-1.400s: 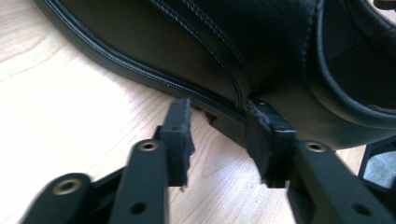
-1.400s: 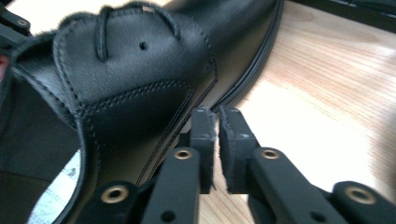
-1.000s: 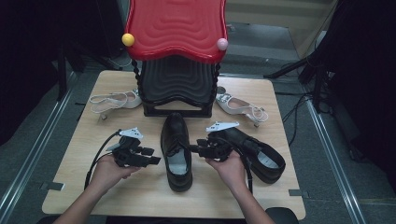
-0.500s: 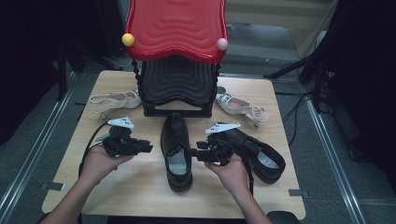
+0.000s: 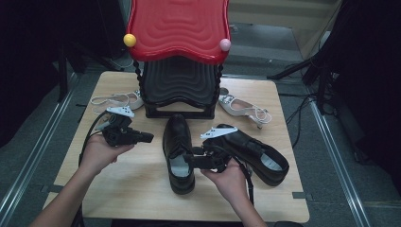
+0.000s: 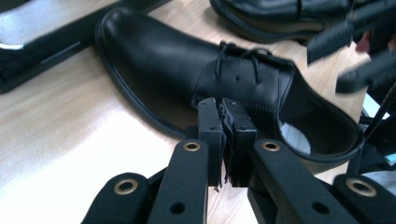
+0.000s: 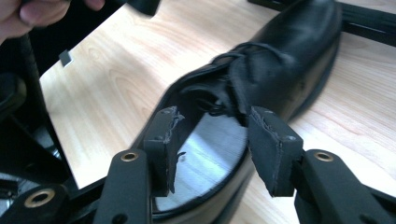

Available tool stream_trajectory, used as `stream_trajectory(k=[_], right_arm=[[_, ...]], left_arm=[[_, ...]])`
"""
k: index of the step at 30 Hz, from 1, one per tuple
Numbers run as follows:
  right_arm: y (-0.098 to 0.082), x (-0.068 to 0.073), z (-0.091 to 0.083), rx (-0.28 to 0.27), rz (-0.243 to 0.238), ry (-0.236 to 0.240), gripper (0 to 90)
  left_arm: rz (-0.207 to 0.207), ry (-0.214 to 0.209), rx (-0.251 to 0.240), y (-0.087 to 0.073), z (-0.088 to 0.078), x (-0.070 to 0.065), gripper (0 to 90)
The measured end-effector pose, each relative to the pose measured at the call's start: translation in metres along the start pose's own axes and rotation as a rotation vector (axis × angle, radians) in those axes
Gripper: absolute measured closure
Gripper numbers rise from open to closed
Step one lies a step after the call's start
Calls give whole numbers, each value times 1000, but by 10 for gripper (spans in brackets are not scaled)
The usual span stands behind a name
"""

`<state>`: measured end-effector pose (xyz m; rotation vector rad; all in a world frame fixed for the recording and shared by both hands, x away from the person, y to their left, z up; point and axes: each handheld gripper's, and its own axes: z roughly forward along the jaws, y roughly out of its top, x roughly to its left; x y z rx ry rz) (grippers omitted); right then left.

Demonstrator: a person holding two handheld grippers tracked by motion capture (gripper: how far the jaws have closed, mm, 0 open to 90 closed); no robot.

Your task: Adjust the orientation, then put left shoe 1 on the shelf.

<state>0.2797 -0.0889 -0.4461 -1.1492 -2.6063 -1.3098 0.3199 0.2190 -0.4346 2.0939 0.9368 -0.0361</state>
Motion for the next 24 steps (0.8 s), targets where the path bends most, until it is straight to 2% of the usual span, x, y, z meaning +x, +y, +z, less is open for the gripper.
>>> stream_trajectory(k=[3, 7, 11, 15, 18, 24], right_arm=[[5, 11, 5, 27, -11, 9, 541], [9, 16, 9, 41, -7, 24, 562], [11, 23, 17, 61, -22, 41, 579], [12, 25, 22, 78, -26, 46, 573], [13, 26, 25, 93, -20, 46, 568], [13, 29, 34, 120, -4, 51, 556]], left_arm=[[16, 5, 0, 13, -4, 0, 870], [21, 0, 3, 23, -7, 1, 858], [26, -14, 8, 34, -10, 3, 889], [30, -3, -7, 43, -16, 4, 890], [32, -10, -16, 49, -19, 6, 889], [50, 0, -21, 73, -27, 6, 889]])
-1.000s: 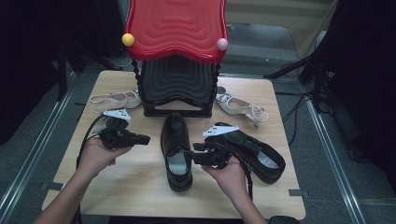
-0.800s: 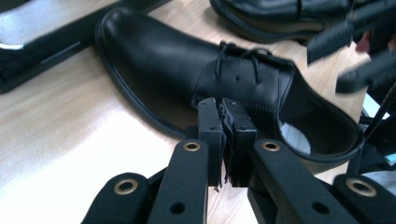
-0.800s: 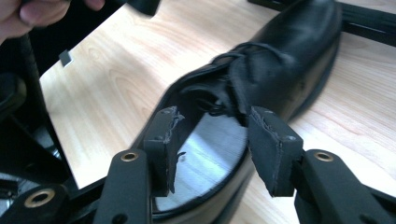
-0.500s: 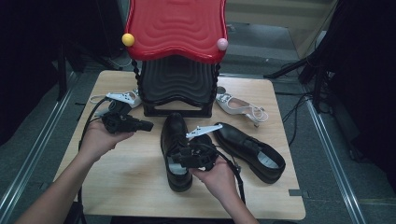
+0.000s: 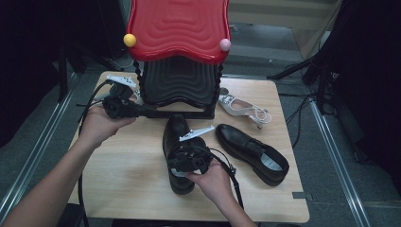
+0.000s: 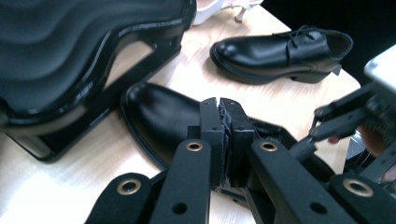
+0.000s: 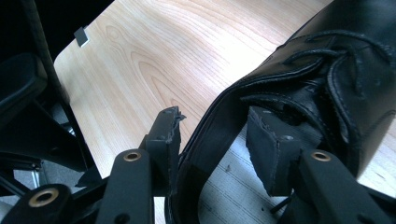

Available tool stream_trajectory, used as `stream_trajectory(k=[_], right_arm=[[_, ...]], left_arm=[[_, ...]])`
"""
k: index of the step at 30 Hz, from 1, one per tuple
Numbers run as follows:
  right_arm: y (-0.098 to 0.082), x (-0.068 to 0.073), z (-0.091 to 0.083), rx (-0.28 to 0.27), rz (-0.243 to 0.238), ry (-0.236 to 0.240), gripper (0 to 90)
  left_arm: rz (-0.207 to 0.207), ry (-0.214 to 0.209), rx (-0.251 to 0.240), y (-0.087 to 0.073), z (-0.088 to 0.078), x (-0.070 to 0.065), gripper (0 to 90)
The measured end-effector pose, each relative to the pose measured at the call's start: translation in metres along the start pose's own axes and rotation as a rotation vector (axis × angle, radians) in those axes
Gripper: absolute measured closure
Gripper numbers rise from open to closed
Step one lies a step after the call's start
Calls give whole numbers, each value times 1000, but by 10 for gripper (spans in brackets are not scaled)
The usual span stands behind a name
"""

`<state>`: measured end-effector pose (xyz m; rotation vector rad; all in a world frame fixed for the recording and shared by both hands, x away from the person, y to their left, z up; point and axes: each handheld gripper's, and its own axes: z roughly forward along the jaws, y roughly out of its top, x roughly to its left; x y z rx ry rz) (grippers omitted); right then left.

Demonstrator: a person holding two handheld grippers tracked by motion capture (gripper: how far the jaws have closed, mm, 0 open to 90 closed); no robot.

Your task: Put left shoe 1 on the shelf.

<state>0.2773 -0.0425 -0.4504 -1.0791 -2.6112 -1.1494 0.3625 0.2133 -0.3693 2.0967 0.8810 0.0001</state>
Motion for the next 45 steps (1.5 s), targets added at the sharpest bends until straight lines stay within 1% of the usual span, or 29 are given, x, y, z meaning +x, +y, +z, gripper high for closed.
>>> stream_trajectory(k=[1, 2, 4, 6, 7, 10, 11, 12, 13, 15, 18, 19, 20, 23, 24, 27, 28, 29, 30, 31, 32, 35, 36, 37, 38, 41, 43, 44, 45], right_arm=[[1, 0, 2, 3, -2, 1, 556], [1, 0, 2, 3, -2, 1, 556], [2, -1, 7, 24, 1, -2, 553], [2, -1, 11, 44, 7, -5, 553], [2, -1, 11, 44, 7, -5, 553], [3, 0, 22, 76, -1, -8, 549], [3, 1, 24, 89, 6, -12, 548], [3, 1, 24, 89, 6, -12, 548], [3, 1, 26, 95, 8, -12, 548], [4, 3, 32, 110, 9, -32, 550], [7, 4, 38, 128, 15, -32, 550], [7, 4, 38, 128, 15, -32, 550], [10, 4, 43, 143, 24, -33, 561], [12, 5, 48, 166, 27, -66, 577], [12, 5, 49, 172, 23, -74, 579], [10, 8, 52, 185, 23, -87, 584], [10, 8, 52, 185, 23, -87, 584], [10, 8, 53, 184, 29, -86, 596], [10, 7, 53, 184, 31, -80, 599], [10, 7, 53, 185, 36, -80, 603], [10, 7, 53, 185, 29, -82, 608], [10, 6, 53, 191, 41, -74, 629], [10, 5, 53, 191, 43, -68, 633], [11, 5, 53, 196, 48, -61, 637], [11, 4, 53, 195, 50, -58, 643], [12, 0, 50, 196, 71, -38, 665], [13, -3, 48, 207, 76, -29, 689], [13, -3, 48, 207, 76, -29, 689], [12, -4, 47, 210, 77, -27, 702]], left_arm=[[0, 0, 0, 0, 0, 0, 889], [2, 0, 3, 4, -1, 0, 889], [8, 2, 5, 13, -1, 1, 889], [13, 1, 8, 18, -2, 2, 889], [13, 1, 8, 18, -2, 2, 889], [31, 0, -6, 29, -4, 6, 889], [27, 0, -8, 31, -5, 7, 889], [27, 0, -8, 31, -5, 7, 889], [28, 2, -11, 35, -7, 8, 889], [32, 8, -16, 41, -9, 8, 889], [32, 8, -30, 55, -15, 8, 888], [32, 8, -30, 55, -15, 8, 889], [36, 12, -30, 64, -19, 8, 889], [54, 23, -36, 77, -24, 6, 889], [54, 23, -36, 77, -24, 6, 888], [65, 29, -55, 95, -32, 3, 888], [65, 29, -55, 95, -32, 3, 888], [68, 33, -66, 103, -36, 1, 886], [68, 33, -66, 103, -36, 1, 886], [79, 51, -75, 111, -40, 0, 885], [82, 53, -80, 115, -42, 0, 884], [79, 72, -90, 128, -46, -1, 885], [79, 72, -90, 128, -46, -1, 886], [81, 93, -104, 137, -48, -1, 893], [75, 102, -105, 141, -49, 0, 896], [72, 140, -113, 151, -51, 2, 897], [62, 153, -114, 156, -52, 5, 897], [62, 153, -114, 156, -52, 5, 897], [62, 164, -112, 159, -52, 6, 897]])
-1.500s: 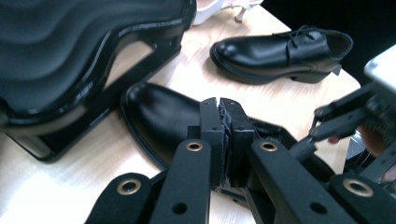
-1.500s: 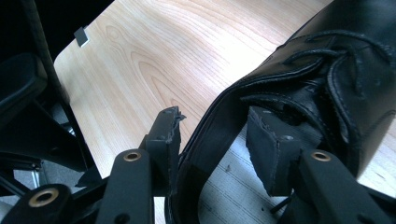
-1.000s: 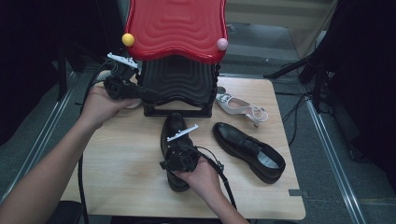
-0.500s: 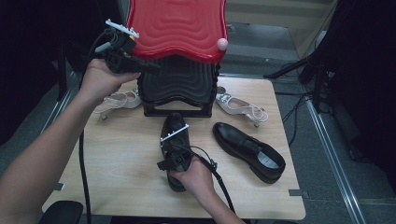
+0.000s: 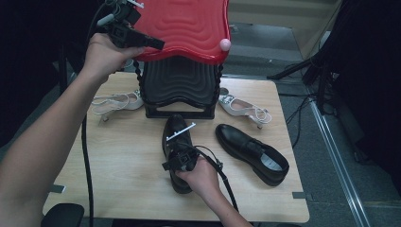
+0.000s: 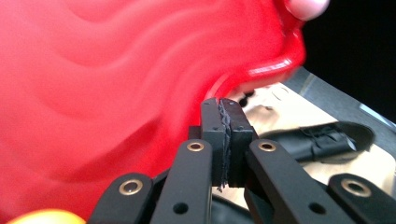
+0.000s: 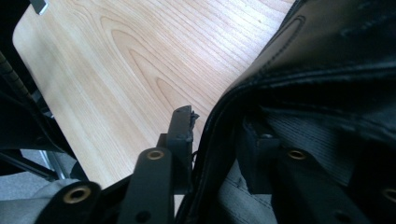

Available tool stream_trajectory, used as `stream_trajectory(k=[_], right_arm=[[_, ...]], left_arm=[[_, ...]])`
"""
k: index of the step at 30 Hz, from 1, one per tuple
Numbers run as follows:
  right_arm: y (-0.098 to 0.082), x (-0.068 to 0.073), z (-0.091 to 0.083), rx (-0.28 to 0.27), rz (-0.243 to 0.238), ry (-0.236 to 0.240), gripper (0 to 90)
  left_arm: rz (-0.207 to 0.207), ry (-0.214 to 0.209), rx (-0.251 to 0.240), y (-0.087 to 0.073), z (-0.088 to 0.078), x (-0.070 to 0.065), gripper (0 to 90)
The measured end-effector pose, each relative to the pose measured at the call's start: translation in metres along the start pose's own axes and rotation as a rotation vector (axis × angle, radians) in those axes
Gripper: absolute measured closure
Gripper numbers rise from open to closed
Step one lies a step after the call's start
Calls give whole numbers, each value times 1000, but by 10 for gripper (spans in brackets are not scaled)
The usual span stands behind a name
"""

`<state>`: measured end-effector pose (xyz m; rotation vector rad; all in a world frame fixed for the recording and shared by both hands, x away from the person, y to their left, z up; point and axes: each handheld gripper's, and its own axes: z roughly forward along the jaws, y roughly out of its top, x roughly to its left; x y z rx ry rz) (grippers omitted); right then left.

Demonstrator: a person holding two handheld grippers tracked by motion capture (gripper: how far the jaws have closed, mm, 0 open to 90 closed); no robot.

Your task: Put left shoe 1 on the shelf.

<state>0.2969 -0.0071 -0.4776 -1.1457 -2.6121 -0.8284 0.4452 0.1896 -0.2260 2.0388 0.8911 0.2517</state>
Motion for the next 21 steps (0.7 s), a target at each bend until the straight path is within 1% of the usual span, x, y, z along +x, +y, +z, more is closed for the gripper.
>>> stream_trajectory(k=[1, 4, 5, 6, 7, 8, 9, 11, 12, 14, 16, 17, 18, 19, 21], right_arm=[[0, -1, -2, 3, -7, 0, 726], [-1, -1, -3, 10, -12, -9, 753], [-2, -2, -4, 10, -15, -12, 768], [-2, -3, -8, 8, -15, -14, 800], [-3, -4, -9, 3, -12, -14, 816], [-3, -5, -12, -1, -13, -15, 826], [-4, -6, -14, -6, -12, -11, 836], [-5, -9, -18, -5, -7, -7, 855], [-6, -11, -20, -9, -7, -9, 861], [-7, -13, -22, -13, -8, -10, 863], [-8, -17, -27, -28, -10, 1, 864], [-10, -21, -32, -43, -4, 16, 865], [-10, -21, -32, -43, -4, 16, 865], [-12, -24, -37, -63, -16, 21, 865], [-12, -27, -42, -78, -9, 24, 865]], left_arm=[[-3, 16, 1, 3, 1, 2, 897], [-15, 17, 5, 4, 4, 4, 897], [-25, 28, 1, 4, 6, 5, 897], [-23, 37, 7, 5, 8, 6, 898], [-21, 42, 5, 5, 10, 6, 898], [-21, 45, 14, 5, 11, 7, 899], [-18, 56, 18, 5, 13, 7, 898], [-20, 50, 26, 5, 14, 8, 898], [-18, 58, 26, 5, 16, 8, 898], [-17, 54, 34, 5, 16, 8, 898], [-17, 58, 35, 5, 18, 8, 898], [-12, 61, 40, 5, 20, 7, 898], [-12, 61, 40, 5, 20, 7, 899], [-11, 59, 40, 5, 21, 6, 899], [-13, 57, 38, 5, 21, 6, 900]])
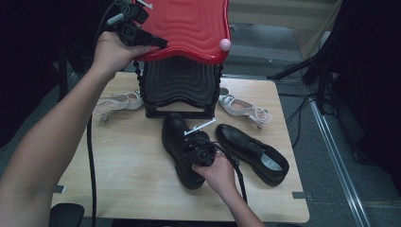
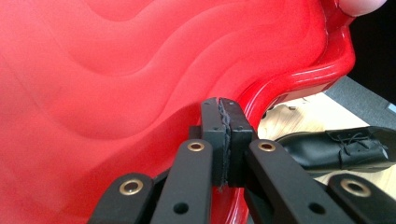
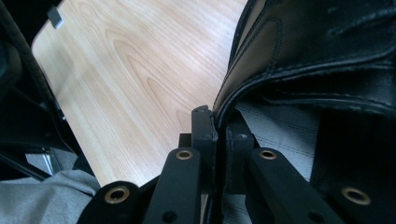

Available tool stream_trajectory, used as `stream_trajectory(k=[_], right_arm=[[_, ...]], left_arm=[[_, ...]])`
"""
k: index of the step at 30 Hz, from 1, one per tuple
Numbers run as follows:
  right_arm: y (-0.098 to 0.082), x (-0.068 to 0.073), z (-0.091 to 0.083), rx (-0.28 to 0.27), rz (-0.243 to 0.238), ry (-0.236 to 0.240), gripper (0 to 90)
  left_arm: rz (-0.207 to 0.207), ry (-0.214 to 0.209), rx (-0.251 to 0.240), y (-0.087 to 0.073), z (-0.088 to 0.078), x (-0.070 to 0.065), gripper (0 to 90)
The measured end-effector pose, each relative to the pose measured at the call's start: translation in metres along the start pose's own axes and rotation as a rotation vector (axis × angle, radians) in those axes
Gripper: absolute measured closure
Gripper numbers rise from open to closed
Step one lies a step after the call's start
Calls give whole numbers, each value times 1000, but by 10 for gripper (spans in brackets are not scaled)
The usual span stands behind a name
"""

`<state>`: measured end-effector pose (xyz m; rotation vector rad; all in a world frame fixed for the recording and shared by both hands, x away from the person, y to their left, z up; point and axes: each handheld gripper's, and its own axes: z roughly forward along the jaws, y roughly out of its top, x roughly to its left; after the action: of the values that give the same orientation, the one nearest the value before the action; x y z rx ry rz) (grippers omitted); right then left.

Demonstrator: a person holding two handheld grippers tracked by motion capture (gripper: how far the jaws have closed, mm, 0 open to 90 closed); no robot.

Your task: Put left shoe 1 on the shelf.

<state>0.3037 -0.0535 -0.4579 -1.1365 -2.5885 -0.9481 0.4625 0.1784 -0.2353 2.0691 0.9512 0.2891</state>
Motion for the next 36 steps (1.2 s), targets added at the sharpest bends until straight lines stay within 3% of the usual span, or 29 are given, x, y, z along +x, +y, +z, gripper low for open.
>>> stream_trajectory(k=[11, 22, 28, 33, 36], right_arm=[[7, -9, -24, -46, -6, 33, 868], [14, -1, -47, -66, -25, 70, 868], [19, 11, -73, -113, -56, 97, 867], [32, 20, -91, -150, -89, 93, 866], [40, 22, -95, -158, -106, 69, 866]], left_arm=[[-5, 1, 0, 0, 0, 0, 900], [-7, -1, 4, 0, 0, 1, 900], [-7, -2, 9, 0, -1, 1, 900], [-19, -6, 18, -1, -2, 1, 900], [-14, -1, 16, -1, -2, 1, 900]])
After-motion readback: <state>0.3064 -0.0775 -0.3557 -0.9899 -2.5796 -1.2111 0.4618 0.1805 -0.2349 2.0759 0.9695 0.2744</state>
